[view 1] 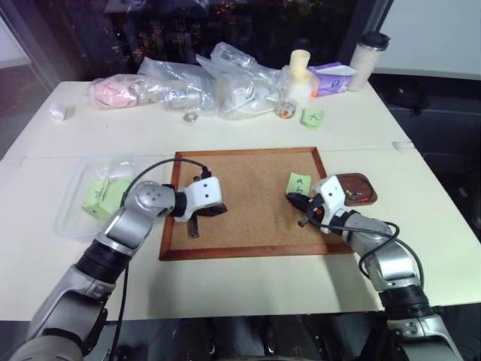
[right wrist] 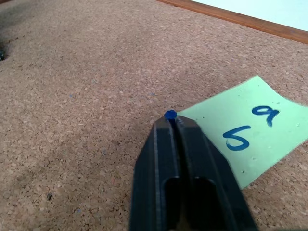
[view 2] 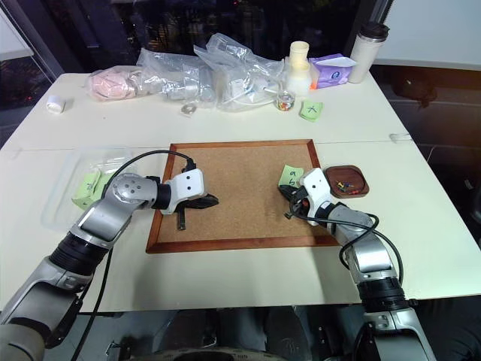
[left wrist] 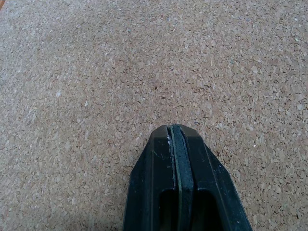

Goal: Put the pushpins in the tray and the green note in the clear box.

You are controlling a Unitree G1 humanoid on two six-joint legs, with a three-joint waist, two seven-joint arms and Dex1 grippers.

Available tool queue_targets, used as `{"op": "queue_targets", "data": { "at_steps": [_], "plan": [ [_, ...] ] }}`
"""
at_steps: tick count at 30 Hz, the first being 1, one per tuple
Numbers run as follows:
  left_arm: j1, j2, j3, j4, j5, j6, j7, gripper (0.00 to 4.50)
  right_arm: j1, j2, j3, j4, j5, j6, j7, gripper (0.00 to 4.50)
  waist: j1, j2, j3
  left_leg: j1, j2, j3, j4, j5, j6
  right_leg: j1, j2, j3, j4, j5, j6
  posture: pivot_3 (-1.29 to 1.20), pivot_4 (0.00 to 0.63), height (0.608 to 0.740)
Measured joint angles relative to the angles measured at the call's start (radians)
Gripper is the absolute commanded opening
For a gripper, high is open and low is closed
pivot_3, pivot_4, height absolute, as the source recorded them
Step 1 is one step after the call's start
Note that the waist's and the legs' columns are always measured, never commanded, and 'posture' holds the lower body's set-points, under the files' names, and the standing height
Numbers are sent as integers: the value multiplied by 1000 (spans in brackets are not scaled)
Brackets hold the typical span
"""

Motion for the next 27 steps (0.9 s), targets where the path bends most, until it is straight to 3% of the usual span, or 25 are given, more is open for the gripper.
{"op": "queue_targets", "data": {
  "at_steps": [12, 22, 26, 27],
  "plan": [
    [-18, 0, 0, 27, 0, -16, -25, 0, 10, 25, -24, -34, 11, 35, -30, 76, 0, 0, 0, 0, 0, 0, 0, 0, 0, -1, 0, 0, 0, 0, 0, 0, 150, 734],
    [-23, -7, 4, 42, -5, -24, -35, 0, 19, 25, -99, -245, 84, 100, -61, 76, 1, -1, -1, -1, 0, 0, 0, 0, 0, -1, 0, 0, 0, 0, 0, 0, 150, 734],
    [-60, -58, 71, 111, -105, 80, -67, 0, 19, 13, -99, -274, 85, 118, -62, 76, 5, -2, 0, -3, 0, 0, 1, 0, 0, -3, 0, -1, 0, 0, 0, 0, 150, 734],
    [-92, -83, 109, 159, -156, 130, -68, 326, 21, 6, -99, -285, 88, 123, -61, 23, 7, -3, 2, -4, 0, 0, 1, 0, 0, -3, 0, -1, 0, 0, 0, 0, 150, 734]
  ]
}}
